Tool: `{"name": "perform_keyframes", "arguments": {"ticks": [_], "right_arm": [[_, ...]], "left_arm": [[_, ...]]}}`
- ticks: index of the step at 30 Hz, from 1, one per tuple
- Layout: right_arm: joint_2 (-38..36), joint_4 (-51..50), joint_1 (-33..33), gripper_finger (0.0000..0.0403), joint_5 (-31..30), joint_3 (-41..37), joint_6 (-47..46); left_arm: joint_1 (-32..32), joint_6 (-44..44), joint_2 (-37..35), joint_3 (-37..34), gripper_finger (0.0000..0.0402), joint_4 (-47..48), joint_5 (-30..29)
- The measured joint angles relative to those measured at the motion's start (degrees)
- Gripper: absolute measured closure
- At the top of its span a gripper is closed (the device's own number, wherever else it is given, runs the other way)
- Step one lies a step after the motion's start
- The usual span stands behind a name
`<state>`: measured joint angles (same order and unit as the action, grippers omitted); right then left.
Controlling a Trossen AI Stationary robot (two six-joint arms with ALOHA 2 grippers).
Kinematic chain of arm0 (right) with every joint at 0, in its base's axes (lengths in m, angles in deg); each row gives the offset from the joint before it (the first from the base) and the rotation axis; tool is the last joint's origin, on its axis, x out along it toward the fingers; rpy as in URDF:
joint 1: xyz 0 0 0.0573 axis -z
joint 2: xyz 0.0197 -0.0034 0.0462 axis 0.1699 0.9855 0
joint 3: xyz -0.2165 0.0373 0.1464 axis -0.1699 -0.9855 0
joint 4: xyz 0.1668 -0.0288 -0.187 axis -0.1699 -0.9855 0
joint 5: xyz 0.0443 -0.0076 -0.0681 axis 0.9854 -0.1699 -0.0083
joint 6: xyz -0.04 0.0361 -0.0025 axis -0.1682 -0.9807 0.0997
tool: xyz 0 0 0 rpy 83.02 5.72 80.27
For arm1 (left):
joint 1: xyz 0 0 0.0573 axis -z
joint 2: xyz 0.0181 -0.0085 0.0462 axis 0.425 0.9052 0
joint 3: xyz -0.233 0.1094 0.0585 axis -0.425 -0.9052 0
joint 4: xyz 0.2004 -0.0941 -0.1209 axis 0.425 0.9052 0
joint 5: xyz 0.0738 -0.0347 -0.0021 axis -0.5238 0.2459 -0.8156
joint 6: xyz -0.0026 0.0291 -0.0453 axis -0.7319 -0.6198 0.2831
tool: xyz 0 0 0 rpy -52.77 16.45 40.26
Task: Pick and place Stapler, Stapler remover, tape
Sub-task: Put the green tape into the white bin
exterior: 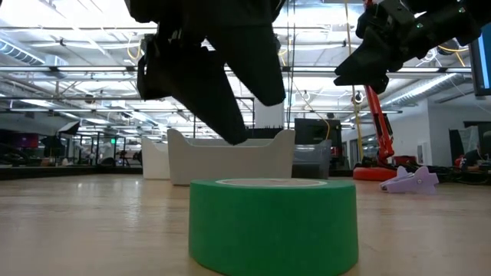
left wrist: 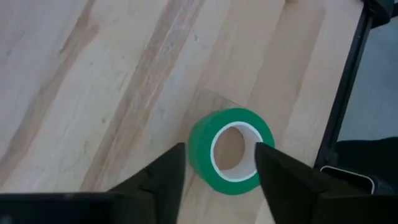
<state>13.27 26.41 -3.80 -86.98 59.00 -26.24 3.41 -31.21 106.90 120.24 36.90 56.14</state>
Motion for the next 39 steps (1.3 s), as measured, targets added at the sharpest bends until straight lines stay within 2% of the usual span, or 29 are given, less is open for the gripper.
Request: {"name": "perform_keyframes", "arguments": {"ticks": [4,8,16,23,28,36,39], "right_arm": [[0.0,0.0,0.0,0.0264,0.0,0.0,0.2],[0.0,0.0,0.0,0.0264,0.0,0.0,0.6],[0.0,-0.3,0.0,0.0264,0.0,0.0,0.6],[0.0,-0.9,0.0,0.0264,0.0,0.0,0.6],[0.0,-1.1,0.0,0.0264,0.0,0.0,0.5],[0.0,-1.3,0.0,0.0264,0.0,0.0,0.4],[0.0,-1.3,0.0,0.0264,0.0,0.0,0.4]], "left_arm": [[0.0,-0.2,0.0,0.0,0.0161,0.0,1.1],[0.0,2.7,0.1,0.0,0.0138,0.3,0.6],[-0.2,5.9,3.4,0.0,0.015,0.5,3.5],[-0.1,7.8,5.3,0.1,0.0169,1.0,3.1],[-0.3,11.6,5.3,0.1,0.0209,2.8,3.0],[-0.4,10.5,5.1,0.0,0.0361,3.6,3.0],[-0.4,9.6,5.1,0.0,0.0366,3.6,2.9]]}}
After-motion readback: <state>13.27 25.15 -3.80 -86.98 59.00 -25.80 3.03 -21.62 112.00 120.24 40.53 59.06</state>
